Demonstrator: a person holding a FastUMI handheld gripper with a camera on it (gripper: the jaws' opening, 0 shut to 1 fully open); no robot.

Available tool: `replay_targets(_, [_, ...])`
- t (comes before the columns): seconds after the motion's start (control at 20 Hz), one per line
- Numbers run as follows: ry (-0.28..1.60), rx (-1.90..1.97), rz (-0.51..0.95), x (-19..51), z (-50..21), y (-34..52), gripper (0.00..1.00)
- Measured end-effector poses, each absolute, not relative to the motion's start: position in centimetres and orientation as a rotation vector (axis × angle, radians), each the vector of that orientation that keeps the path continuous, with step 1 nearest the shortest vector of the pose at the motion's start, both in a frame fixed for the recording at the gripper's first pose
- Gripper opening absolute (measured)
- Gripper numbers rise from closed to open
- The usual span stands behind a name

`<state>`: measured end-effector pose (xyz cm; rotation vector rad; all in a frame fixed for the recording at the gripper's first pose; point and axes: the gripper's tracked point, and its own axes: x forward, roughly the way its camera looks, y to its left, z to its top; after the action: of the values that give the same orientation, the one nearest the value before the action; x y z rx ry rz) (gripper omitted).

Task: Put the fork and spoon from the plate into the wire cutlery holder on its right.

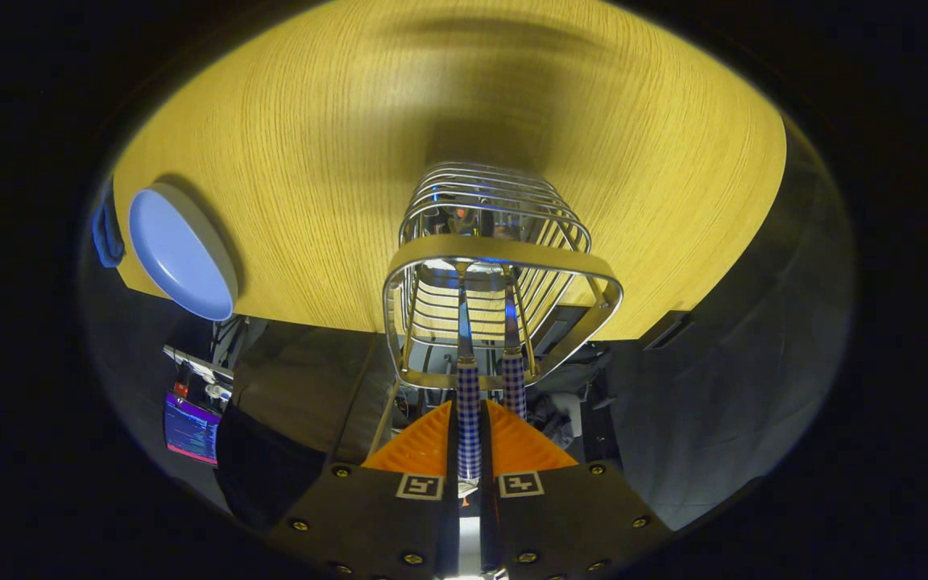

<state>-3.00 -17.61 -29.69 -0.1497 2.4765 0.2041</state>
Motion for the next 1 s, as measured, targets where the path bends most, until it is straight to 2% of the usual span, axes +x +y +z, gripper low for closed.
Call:
replay_targets(0.1, [2.459,-0.148,0.205,-3.0,-29.4,-17.9,0.12])
replay_targets(0.15, [2.446,-0.147,0.2,-2.7,-29.2,-18.0,0.19])
replay_targets(0.4, [2.374,-0.199,0.186,-2.2,-27.8,-18.8,0.19])
replay_targets(0.45, [2.353,-0.216,0.171,-2.2,-27.4,-18.9,0.26])
replay_targets(0.65, [2.274,-0.219,0.195,-2.7,-25.0,-17.9,0.26])
replay_targets(0.85, [2.109,-0.291,0.196,-2.4,-23.7,-17.7,0.26])
replay_targets(1.0, [1.916,-0.301,0.197,-2.4,-22.8,-16.4,0.26])
